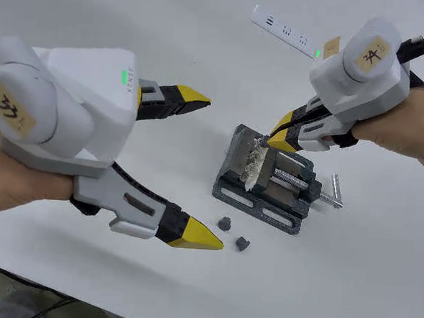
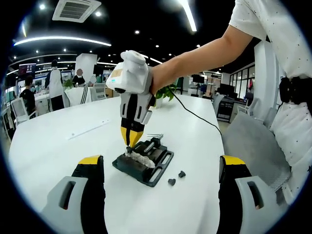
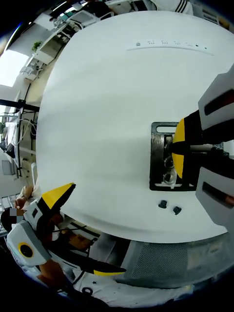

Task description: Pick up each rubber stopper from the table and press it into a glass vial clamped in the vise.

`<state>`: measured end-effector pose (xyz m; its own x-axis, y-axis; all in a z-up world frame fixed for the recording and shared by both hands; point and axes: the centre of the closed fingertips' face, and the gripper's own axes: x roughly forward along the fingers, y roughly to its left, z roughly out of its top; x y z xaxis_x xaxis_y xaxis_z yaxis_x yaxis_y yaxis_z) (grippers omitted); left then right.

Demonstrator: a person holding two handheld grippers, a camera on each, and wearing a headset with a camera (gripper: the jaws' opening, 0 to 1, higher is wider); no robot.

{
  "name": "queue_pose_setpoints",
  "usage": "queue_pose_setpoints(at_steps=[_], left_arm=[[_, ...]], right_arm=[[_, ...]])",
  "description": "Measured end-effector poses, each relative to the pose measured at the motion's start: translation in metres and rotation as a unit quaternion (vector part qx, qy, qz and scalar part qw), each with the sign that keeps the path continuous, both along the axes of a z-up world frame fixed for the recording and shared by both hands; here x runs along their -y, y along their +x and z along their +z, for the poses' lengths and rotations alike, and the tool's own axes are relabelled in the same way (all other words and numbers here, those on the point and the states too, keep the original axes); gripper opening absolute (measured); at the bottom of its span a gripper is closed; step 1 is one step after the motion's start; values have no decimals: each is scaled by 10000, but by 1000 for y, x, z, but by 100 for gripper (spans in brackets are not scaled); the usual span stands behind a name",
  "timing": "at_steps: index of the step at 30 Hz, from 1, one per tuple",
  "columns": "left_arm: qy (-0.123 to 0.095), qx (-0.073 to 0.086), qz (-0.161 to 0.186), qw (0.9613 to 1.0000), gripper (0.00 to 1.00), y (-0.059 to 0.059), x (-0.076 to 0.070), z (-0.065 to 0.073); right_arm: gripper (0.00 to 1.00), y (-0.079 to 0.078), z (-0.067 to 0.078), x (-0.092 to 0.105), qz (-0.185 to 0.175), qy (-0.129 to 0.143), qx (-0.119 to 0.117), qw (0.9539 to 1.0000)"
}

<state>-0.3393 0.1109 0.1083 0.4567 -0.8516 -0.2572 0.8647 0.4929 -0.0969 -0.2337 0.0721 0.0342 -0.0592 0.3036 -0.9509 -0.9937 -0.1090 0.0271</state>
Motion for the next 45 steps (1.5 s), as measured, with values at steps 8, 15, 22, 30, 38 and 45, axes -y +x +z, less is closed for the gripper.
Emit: queue_pose_setpoints(at_steps=[8, 15, 22, 30, 38, 45], left_arm=[[192, -98, -85, 9997, 98, -4, 2, -13], [360, -182, -139, 9991, 99, -5, 5, -27], [348, -248, -185, 9989, 99, -6, 9, -32], [348, -271, -181, 9989, 98, -4, 9, -35], [330, -285, -169, 9989, 98, -3, 10, -37], [317, -283, -178, 9989, 98, -3, 11, -36]], right_arm=[[0, -1, -3, 1, 84, -78, 24, 9999], [0, 0, -4, -1, 152, -133, 74, 9998], [0, 2, -5, -1, 193, -182, 103, 9996], [0, 2, -6, 0, 139, -203, 86, 9997], [0, 3, -7, -1, 238, -325, 96, 9991], [0, 2, -7, -1, 258, -342, 104, 9990]])
